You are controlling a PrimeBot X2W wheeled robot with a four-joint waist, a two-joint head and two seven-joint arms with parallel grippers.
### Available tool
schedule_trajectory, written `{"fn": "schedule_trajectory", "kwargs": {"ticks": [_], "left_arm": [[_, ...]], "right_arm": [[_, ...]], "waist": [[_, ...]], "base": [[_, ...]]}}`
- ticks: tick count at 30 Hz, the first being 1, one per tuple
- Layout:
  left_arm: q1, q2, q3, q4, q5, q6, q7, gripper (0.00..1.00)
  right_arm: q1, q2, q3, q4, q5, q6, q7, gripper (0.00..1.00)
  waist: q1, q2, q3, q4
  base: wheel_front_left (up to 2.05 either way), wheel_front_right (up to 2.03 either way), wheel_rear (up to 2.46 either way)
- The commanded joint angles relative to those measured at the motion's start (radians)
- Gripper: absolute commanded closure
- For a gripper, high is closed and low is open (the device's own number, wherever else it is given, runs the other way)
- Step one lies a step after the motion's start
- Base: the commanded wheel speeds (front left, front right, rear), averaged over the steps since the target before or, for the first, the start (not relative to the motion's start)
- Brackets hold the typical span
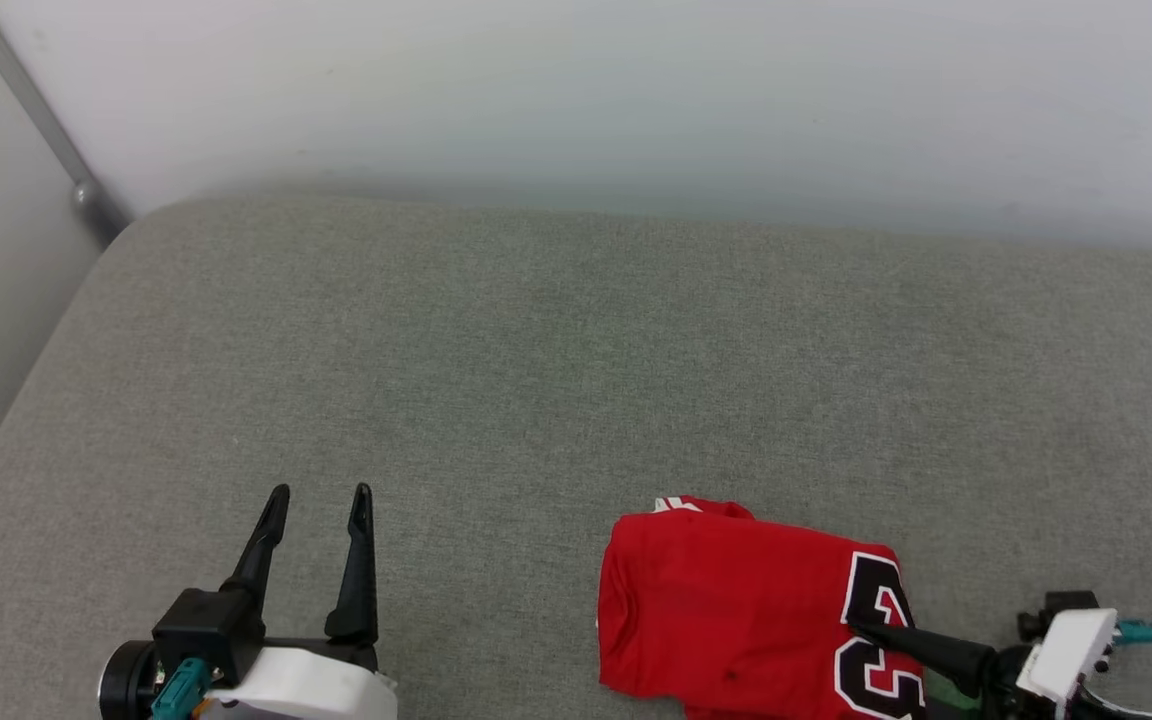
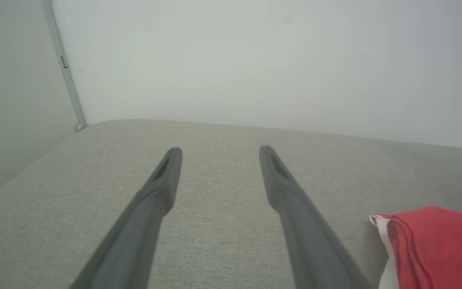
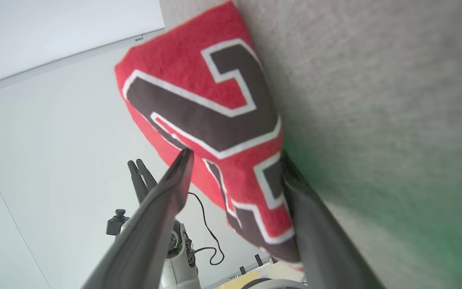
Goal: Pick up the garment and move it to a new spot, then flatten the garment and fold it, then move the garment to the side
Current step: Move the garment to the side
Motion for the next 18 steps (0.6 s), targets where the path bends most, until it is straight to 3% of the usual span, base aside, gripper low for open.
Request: {"fn": "schedule_trajectory", "kwargs": {"ticks": [1, 2, 4, 5, 11, 18], "left_arm": [[-0.017, 0.003, 0.001, 0.0, 0.005, -0.003, -0.004, 0.0], [-0.019, 0.003, 0.0, 0.003, 0.005, -0.005, -0.004, 0.0], [-0.029, 0.003, -0.002, 0.004, 0.007, -0.006, -0.004, 0.0], [-0.031, 0.002, -0.003, 0.005, 0.008, -0.005, -0.004, 0.0], [-0.025, 0.005, -0.007, 0.0, 0.011, -0.006, -0.004, 0.0], [-0.023, 0.012, -0.01, -0.022, 0.016, -0.007, -0.004, 0.0]], "right_arm": [[-0.014, 0.003, 0.011, 0.006, 0.008, 0.0, -0.007, 0.0], [-0.021, 0.003, 0.035, 0.009, 0.02, 0.0, -0.02, 0.0], [-0.034, 0.004, 0.079, 0.006, 0.038, 0.0, -0.044, 0.74], [-0.035, 0.004, 0.097, -0.001, 0.041, 0.0, -0.054, 1.0], [-0.013, -0.013, 0.193, -0.13, -0.069, 0.0, -0.155, 1.0], [-0.031, -0.122, 0.338, -0.239, -0.356, 0.0, -0.256, 1.0]], "waist": [[0.0, 0.0, 0.006, 0.0], [0.0, 0.0, 0.01, 0.0], [0.0, 0.0, 0.018, -0.001], [0.0, 0.0, 0.02, -0.002], [0.0, 0.0, 0.018, -0.037], [0.0, 0.0, 0.02, -0.148]], "base": [[0.0, 0.0, 0.0], [0.0, 0.0, 0.0], [0.0, 0.0, 0.0], [0.0, 0.0, 0.0], [0.0, 0.0, 0.0], [0.0, 0.0, 0.0]]}}
